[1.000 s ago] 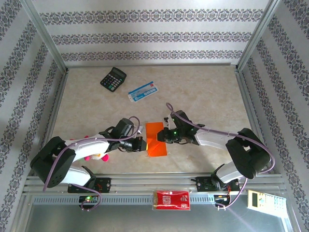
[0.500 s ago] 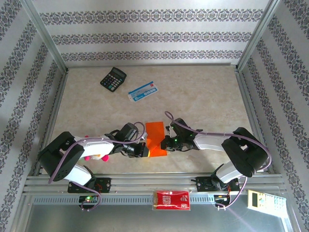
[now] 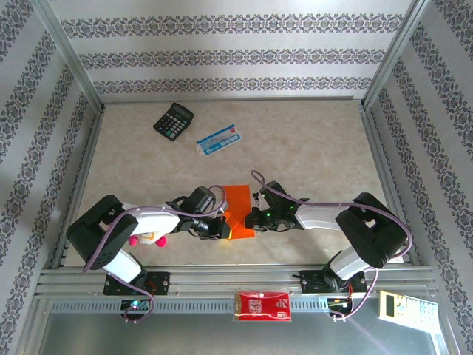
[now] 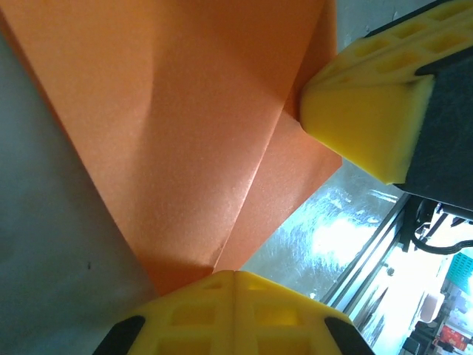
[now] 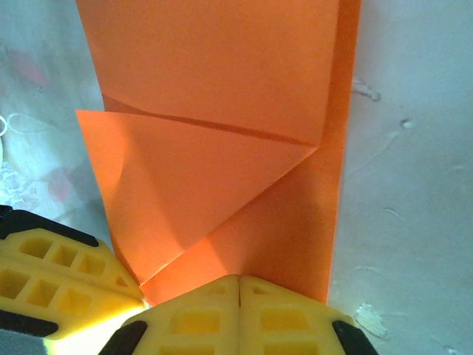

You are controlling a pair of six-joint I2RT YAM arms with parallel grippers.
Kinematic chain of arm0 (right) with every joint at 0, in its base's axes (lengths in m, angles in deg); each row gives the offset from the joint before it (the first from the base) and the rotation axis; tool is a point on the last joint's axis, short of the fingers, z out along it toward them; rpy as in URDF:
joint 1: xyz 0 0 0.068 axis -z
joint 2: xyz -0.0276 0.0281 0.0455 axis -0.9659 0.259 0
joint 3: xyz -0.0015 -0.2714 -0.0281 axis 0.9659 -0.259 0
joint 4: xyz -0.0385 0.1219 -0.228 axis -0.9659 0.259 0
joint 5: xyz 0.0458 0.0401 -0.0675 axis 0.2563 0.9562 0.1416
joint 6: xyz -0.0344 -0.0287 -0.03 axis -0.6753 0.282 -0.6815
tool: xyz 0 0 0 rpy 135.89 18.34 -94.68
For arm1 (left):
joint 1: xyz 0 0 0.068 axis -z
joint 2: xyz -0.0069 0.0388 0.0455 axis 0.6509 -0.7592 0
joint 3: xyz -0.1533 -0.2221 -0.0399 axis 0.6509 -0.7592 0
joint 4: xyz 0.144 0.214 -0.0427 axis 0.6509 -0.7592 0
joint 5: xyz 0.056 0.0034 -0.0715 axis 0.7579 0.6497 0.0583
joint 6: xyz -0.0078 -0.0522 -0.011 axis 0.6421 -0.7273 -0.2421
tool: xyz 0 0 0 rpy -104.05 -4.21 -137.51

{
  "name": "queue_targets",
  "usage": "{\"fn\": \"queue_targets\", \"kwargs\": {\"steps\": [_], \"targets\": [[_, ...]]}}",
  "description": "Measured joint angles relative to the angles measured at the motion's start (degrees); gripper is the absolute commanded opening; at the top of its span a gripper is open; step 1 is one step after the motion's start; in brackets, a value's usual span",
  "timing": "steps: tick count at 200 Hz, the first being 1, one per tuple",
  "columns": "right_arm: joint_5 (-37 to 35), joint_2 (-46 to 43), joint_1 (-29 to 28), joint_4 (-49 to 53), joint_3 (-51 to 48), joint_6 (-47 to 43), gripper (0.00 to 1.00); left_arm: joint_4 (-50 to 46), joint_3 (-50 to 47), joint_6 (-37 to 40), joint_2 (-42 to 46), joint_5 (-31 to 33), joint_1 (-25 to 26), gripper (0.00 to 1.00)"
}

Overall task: Fold a paper plane with a square sheet of paper (pick it up from the middle)
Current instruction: Fold the triangle a second time at the center of the table, then turn over the paper at the center of the table.

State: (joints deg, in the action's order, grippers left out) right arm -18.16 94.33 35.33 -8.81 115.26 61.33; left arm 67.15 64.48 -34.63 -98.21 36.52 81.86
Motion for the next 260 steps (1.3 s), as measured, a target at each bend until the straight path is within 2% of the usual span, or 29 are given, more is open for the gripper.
{"fn": "queue_targets", "kwargs": {"steps": [97,141,192,260], "targets": [[-0.07,0.13,-0.37,-0.81,-0.17,0.81,0.00,3.76,0.74,-0.02,-3.37,-1.51,0.00,0.06],[-0.09,0.00,-0.37,-0.39,-0.13,0.57,0.00,1.27,0.70,0.81,3.93,-0.96,-0.11,0.09],[-0.09,0.00,-0.37,-0.31,-0.09,0.57,0.00,-2.49,0.72,2.71,4.92,0.04,-0.15,0.01],[-0.09,0.00,-0.37,-0.22,-0.07,0.57,0.00,-3.63,1.18,3.96,0.22,0.72,-0.46,0.00]]}}
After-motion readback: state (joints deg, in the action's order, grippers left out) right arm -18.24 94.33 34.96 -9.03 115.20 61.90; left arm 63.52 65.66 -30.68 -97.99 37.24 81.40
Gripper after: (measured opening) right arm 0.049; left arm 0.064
